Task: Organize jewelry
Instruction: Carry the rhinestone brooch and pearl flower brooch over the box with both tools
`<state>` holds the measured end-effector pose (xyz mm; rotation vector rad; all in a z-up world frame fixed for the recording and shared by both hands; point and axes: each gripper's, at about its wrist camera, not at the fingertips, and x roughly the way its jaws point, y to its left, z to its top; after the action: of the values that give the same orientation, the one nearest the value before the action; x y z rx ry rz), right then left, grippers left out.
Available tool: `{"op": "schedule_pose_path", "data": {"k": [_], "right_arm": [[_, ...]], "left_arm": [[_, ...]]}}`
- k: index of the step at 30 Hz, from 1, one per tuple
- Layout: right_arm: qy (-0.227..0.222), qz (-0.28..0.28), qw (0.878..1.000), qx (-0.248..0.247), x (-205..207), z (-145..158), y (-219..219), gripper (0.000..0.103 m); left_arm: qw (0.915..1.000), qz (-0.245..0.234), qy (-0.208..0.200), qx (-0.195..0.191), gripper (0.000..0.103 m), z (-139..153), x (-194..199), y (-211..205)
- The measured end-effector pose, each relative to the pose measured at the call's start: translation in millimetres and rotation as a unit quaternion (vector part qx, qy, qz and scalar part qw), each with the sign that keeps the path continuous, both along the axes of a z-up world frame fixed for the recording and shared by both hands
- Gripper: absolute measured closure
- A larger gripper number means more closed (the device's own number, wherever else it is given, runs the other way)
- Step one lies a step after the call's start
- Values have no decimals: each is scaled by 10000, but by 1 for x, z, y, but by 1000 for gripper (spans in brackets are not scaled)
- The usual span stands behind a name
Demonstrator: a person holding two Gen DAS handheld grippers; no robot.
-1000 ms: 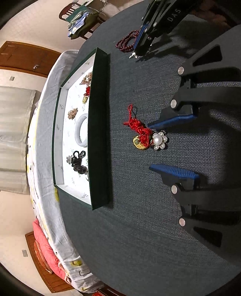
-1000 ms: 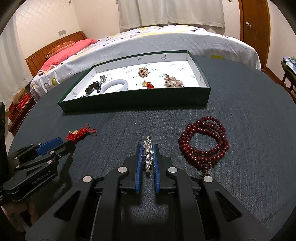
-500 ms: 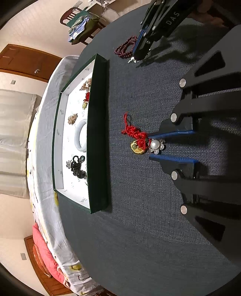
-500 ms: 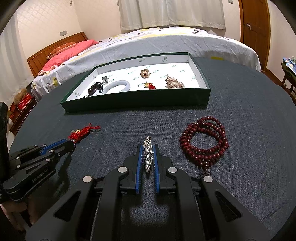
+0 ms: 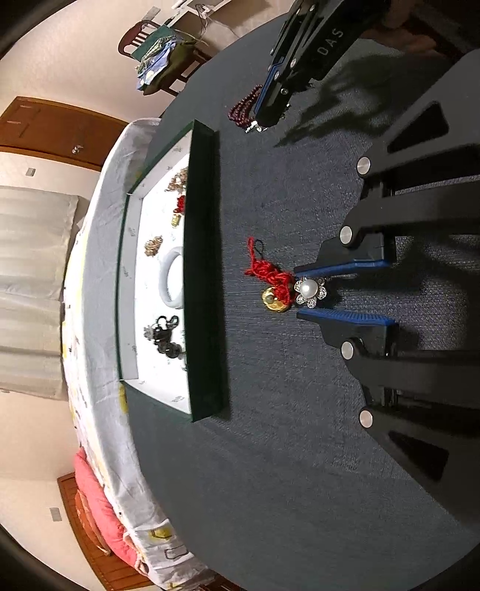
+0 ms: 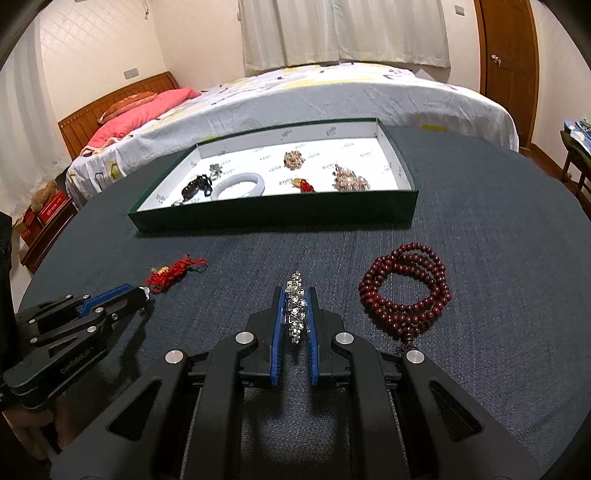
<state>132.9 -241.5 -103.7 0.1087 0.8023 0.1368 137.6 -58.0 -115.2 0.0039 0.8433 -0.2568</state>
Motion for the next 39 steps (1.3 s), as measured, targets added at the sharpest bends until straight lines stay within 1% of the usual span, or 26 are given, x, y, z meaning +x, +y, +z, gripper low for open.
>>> {"op": "schedule_pose_path", "data": {"k": [6,13,21,28,33,39], "right_arm": [[-223,14,9997,34,-2,14,-1,91],[-519,33,9986,42,3,37,1,91],[-956,24,9954,17,27,69,-2,91],[-1360,23,9907,-62,60,92,-3,91],[-1570,30,9875,-120,83,98,-2,91],[-1578,-45,9873,-164,119,87,-6,91]], "left_arm": [[9997,31,-216,-73,85,15,0,3],[9986,64,-497,-168,85,35,10,5],[9951,94,-956,-246,85,64,38,5],[9920,108,-1224,-291,85,79,70,1],[9907,147,-1324,-291,85,84,99,-3],[9903,181,-1354,-248,85,79,130,-9]]}}
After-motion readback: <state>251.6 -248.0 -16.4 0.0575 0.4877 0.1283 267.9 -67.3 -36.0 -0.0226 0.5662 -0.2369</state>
